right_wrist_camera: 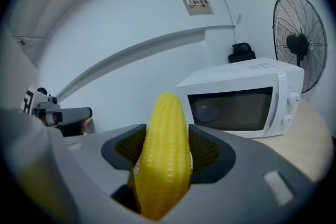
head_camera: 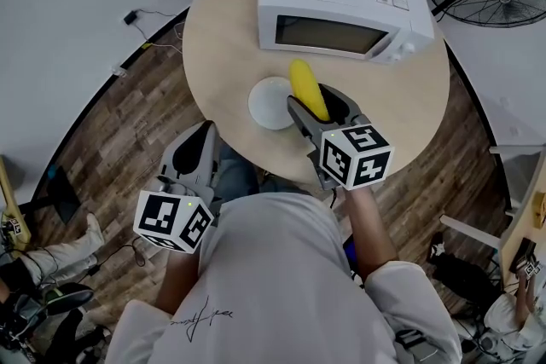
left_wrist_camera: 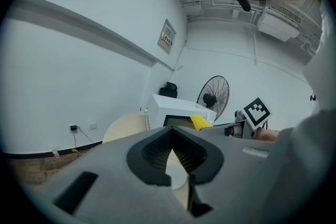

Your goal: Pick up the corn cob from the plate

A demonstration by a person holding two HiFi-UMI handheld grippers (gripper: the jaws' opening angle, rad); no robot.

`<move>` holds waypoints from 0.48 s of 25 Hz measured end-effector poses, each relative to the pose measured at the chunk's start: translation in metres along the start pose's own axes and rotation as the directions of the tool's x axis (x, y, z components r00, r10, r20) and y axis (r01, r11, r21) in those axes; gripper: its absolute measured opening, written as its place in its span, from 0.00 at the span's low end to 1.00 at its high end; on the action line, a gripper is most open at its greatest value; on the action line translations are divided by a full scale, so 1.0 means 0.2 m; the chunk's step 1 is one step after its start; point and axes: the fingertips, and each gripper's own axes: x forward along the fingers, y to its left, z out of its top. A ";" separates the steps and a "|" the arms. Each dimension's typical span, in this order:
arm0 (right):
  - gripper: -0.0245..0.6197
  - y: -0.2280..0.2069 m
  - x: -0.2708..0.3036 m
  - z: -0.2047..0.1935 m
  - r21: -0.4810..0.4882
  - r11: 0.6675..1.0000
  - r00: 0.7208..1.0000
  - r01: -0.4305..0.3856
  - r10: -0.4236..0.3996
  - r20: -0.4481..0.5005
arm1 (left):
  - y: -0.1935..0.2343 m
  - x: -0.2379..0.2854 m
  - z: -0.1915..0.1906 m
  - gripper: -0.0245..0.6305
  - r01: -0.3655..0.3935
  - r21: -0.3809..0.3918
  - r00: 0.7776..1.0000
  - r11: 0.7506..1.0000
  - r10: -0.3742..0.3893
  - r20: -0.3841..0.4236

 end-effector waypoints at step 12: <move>0.45 0.00 -0.09 0.07 -0.003 1.000 0.999 -0.014 0.014 0.039 | -0.01 0.02 0.00 0.02 0.015 -0.009 1.000 1.000 -0.015 0.000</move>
